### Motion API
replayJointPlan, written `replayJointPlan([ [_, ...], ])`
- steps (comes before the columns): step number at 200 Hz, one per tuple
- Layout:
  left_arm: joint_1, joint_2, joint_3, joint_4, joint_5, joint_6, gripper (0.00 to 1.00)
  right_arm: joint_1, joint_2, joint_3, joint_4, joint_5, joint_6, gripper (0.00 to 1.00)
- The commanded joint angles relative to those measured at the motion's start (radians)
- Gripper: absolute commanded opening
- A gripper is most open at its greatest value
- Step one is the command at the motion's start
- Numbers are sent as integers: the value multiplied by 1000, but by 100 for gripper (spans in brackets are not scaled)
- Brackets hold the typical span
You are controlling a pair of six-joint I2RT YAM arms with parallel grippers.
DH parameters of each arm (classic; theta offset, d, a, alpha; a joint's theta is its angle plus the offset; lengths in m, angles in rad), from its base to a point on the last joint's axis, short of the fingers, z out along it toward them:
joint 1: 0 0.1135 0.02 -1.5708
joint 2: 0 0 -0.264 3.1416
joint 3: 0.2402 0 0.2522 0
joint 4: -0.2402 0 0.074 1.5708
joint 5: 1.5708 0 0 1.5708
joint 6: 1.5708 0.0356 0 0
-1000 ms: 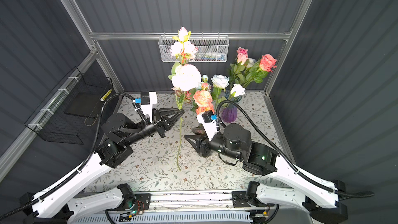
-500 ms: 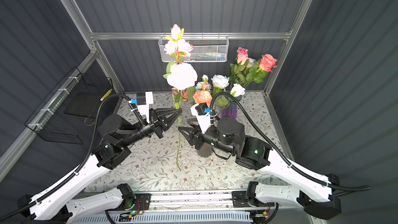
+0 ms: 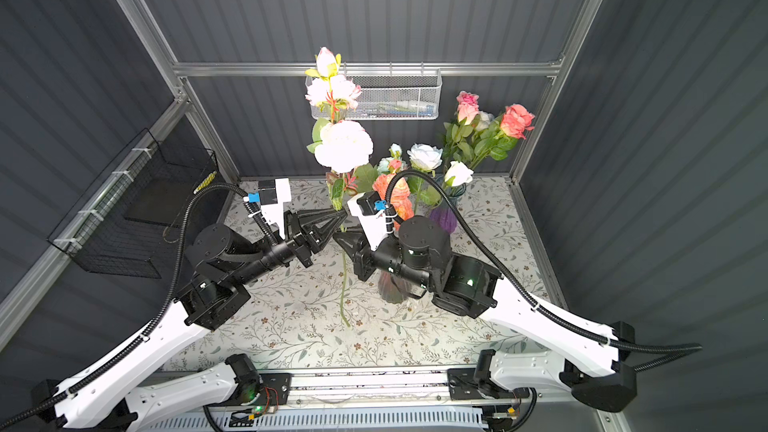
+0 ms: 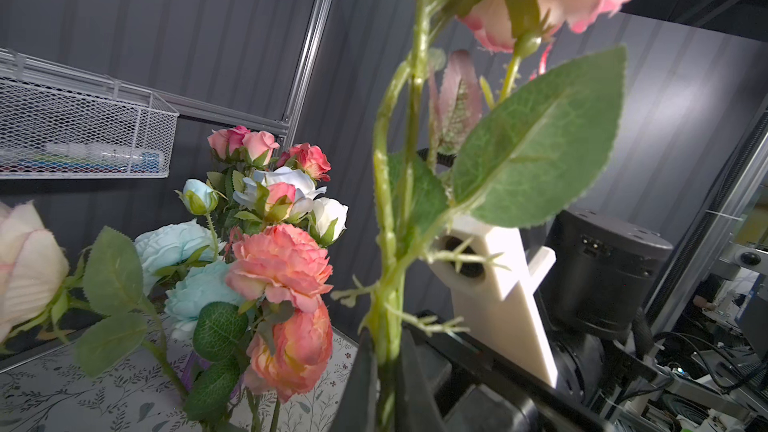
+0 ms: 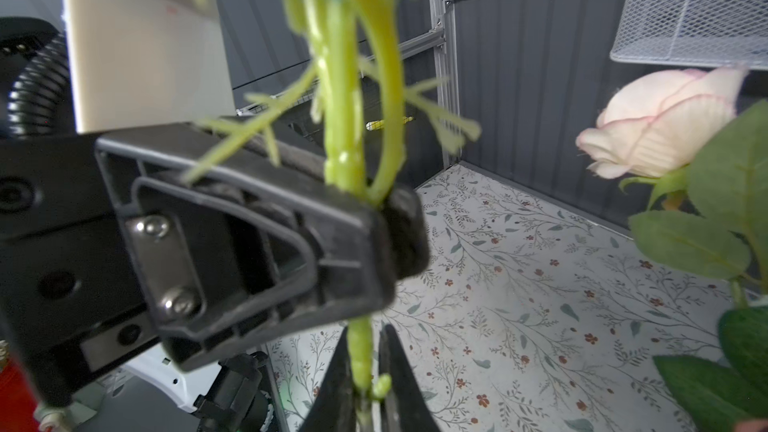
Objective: Arrange the flowers into the vase
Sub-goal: 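Grasp the pink spray stem with the right gripper below the left gripper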
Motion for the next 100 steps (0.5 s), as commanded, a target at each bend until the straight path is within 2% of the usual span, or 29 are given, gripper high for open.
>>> replayJointPlan([
  [1,-6,-25,-19,49,-11,2,9,-1,-6,11,53,-8,-5,10],
  [27,-5,-37,-36,72,-23,-7,19,-1,-8,4,54,-4,-18,9],
  [47,-6,-41,-39,69,-32,-4,37,-1,-8,0,61,-4,-24,8],
  [58,-6,-47,-39,57,-41,4,56,-2,-5,1,63,-1,-28,8],
  [77,-6,-71,-42,7,-105,35,98,-1,-1,13,52,17,-36,7],
  [100,-6,-166,-91,-56,-189,88,100,-2,-9,50,-2,44,-60,7],
])
